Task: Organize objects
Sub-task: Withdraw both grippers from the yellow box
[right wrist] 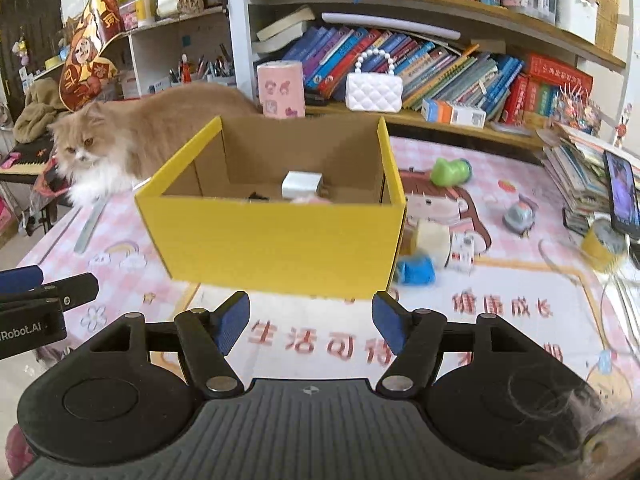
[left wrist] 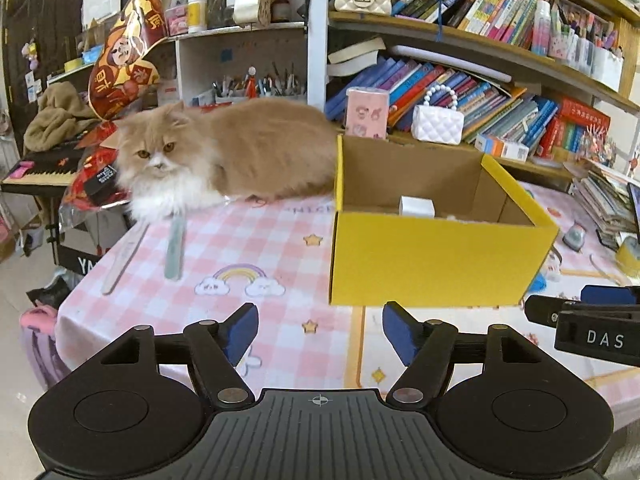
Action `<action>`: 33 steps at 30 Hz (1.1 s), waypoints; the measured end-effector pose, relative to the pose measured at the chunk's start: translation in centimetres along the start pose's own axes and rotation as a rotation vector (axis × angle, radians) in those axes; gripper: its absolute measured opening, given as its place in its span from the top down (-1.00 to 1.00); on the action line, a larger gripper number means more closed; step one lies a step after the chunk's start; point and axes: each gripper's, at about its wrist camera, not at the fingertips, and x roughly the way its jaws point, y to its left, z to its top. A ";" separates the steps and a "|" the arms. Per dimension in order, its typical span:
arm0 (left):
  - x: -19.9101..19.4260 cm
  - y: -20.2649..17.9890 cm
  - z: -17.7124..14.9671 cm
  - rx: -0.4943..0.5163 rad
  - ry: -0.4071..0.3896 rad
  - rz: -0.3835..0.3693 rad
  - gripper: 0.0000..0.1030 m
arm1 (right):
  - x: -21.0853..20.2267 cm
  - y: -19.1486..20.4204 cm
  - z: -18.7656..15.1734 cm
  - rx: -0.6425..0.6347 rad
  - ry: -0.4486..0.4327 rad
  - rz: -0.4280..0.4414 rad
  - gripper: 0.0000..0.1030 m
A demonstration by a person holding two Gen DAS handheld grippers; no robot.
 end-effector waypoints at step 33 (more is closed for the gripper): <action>-0.4 -4.5 -4.0 0.116 0.098 -0.150 -0.55 | -3.7 -2.0 -6.7 0.088 0.074 -0.137 -0.54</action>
